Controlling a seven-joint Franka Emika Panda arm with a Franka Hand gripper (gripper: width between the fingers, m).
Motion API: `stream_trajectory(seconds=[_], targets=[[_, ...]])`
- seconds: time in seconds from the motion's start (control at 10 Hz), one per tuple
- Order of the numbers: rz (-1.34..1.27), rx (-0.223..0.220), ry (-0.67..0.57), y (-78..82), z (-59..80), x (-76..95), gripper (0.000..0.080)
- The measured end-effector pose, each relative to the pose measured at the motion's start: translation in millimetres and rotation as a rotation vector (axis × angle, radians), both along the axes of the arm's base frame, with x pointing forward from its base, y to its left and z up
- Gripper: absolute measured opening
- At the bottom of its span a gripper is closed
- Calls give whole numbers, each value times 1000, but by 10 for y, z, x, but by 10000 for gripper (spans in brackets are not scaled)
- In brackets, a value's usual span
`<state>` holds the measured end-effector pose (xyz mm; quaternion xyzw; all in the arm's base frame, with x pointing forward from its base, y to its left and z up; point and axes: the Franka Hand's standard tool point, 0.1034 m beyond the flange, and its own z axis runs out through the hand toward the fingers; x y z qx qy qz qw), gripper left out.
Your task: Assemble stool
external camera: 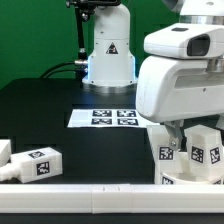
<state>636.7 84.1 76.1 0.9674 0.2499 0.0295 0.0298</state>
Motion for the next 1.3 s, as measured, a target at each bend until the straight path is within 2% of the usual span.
stream_trajectory(seconds=[0.1,0.2,0.3,0.7,0.9,1.1,1.3], targets=[[0,0,0,-4,-6,-3,523],[-49,4,-1,-4,-8,-5,523],[-130,9,-4,-6,-10,-7,359],[-455,36,-18,-10,-13,0,338],[-764,76,-37,-9,-29,40,338],[-1114,145,-41,24,-34,51,338],[-1211,148,-32,16,-22,52,338]])
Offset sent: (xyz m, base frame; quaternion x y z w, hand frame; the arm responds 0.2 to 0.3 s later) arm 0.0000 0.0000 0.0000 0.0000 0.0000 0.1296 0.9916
